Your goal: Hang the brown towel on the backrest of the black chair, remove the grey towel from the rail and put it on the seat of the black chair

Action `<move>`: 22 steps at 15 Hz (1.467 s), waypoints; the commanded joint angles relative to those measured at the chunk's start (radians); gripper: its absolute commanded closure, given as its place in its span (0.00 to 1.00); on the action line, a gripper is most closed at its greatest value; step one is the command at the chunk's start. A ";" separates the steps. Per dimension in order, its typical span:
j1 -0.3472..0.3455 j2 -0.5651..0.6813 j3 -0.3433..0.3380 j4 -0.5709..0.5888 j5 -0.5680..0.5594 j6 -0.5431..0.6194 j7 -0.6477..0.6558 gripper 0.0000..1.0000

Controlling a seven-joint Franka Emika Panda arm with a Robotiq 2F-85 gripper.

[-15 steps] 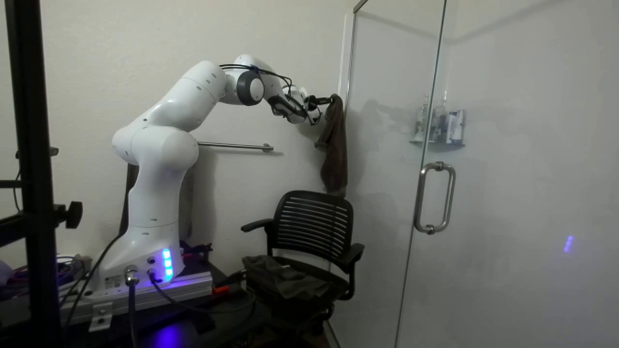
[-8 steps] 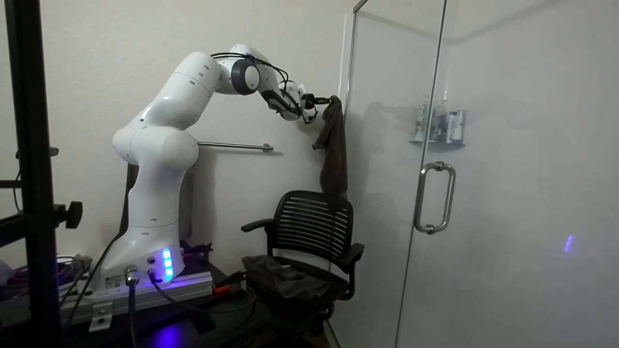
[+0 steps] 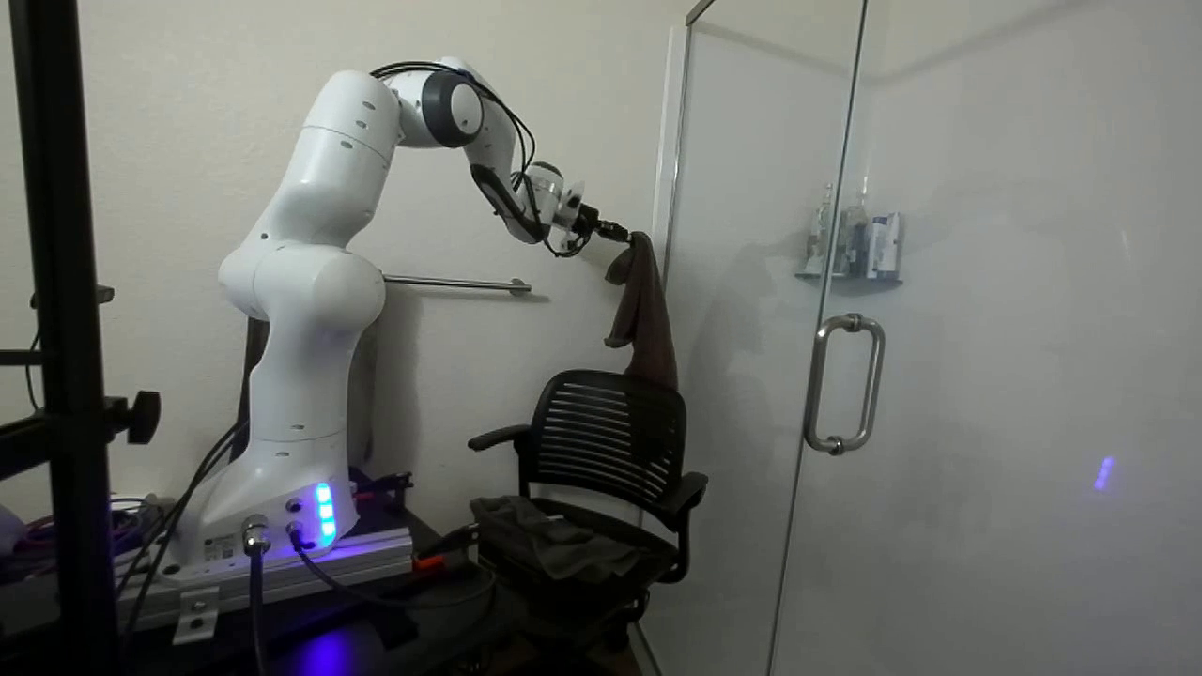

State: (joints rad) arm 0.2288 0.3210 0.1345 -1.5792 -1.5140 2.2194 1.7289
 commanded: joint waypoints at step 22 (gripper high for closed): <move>-0.139 -0.148 -0.076 -0.290 1.603 -0.056 -0.882 0.63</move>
State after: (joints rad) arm 0.0929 0.1102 0.0596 -1.9562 0.0545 2.2372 0.8790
